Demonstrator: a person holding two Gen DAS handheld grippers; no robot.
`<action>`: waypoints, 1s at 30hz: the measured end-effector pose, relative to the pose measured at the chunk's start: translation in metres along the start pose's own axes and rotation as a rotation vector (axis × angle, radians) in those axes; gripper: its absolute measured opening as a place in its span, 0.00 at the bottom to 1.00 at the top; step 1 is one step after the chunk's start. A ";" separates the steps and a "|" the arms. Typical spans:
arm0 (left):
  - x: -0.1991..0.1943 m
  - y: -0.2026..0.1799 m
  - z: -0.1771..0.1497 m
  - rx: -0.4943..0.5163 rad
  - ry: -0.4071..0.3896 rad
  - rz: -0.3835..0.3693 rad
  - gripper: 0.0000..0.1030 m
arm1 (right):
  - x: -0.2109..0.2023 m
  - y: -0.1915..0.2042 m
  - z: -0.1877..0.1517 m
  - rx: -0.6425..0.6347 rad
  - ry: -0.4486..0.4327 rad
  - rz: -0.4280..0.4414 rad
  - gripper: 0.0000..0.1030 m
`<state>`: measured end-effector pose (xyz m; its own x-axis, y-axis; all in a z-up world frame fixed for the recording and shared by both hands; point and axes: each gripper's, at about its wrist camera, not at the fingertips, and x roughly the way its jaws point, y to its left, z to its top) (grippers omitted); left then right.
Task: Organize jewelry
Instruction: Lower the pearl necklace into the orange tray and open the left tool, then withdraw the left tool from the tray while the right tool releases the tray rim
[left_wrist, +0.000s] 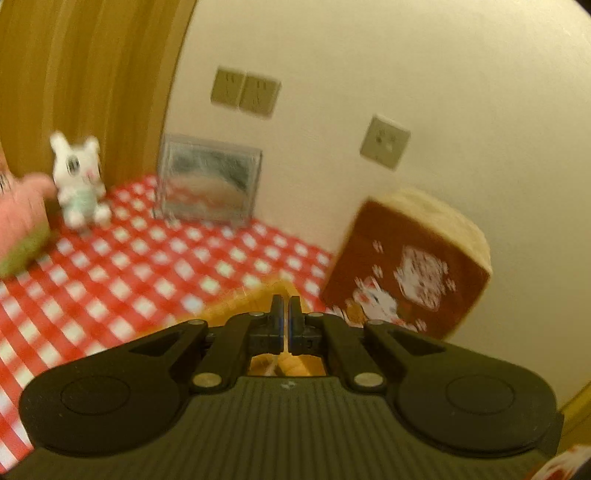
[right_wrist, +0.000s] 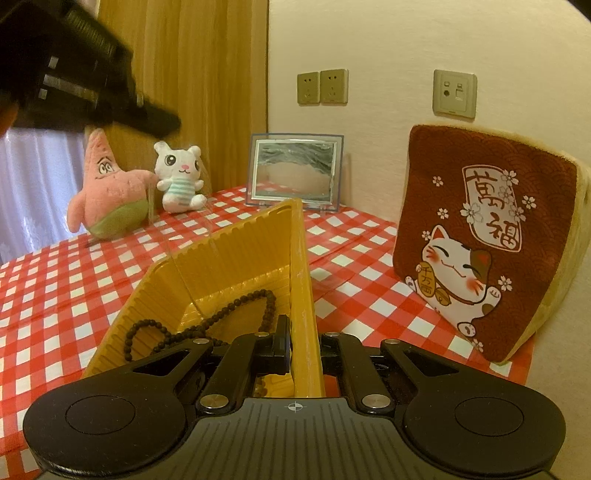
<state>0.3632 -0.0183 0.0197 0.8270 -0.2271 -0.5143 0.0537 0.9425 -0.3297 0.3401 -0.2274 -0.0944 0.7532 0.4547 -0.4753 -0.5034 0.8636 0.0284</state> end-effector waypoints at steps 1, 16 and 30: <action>0.003 0.000 -0.007 -0.014 0.019 -0.006 0.04 | 0.000 0.000 0.000 0.003 0.000 0.000 0.06; -0.022 0.046 -0.081 -0.151 0.130 0.113 0.15 | 0.002 -0.002 -0.002 0.006 -0.012 -0.001 0.06; -0.080 0.106 -0.096 -0.239 0.072 0.329 0.15 | 0.029 0.011 0.002 0.007 -0.037 0.009 0.05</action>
<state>0.2490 0.0760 -0.0500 0.7367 0.0522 -0.6742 -0.3454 0.8862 -0.3089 0.3577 -0.2044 -0.1062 0.7641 0.4699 -0.4421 -0.5073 0.8609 0.0383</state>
